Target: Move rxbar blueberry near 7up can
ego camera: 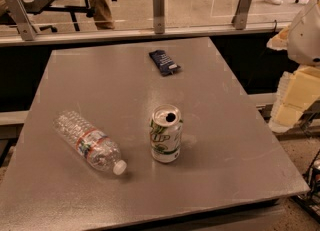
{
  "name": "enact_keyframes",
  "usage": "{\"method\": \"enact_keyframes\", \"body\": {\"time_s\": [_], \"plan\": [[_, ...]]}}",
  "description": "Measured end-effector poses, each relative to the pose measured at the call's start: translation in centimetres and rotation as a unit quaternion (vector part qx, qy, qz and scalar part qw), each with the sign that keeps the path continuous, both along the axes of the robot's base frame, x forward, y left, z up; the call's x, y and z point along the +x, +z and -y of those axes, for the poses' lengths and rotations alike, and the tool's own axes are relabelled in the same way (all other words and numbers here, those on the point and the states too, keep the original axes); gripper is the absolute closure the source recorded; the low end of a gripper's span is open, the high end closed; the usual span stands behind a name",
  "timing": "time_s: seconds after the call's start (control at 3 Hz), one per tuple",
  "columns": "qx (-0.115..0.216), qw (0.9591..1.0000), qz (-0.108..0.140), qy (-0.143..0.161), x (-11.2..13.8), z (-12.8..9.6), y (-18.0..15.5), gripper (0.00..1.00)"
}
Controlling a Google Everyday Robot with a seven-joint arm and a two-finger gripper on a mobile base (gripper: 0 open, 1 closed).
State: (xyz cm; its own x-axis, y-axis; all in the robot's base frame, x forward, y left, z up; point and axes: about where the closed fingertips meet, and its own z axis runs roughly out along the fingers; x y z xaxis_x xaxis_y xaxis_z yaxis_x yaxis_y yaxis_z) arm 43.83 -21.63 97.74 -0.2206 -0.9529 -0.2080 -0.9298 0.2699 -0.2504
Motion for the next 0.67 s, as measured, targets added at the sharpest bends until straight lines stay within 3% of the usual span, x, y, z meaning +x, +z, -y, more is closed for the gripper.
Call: {"method": "enact_keyframes", "body": {"time_s": [0.67], "plan": [[0.019, 0.9998, 0.009, -0.001, 4.3, -2.4, 0.7, 0.0]]}}
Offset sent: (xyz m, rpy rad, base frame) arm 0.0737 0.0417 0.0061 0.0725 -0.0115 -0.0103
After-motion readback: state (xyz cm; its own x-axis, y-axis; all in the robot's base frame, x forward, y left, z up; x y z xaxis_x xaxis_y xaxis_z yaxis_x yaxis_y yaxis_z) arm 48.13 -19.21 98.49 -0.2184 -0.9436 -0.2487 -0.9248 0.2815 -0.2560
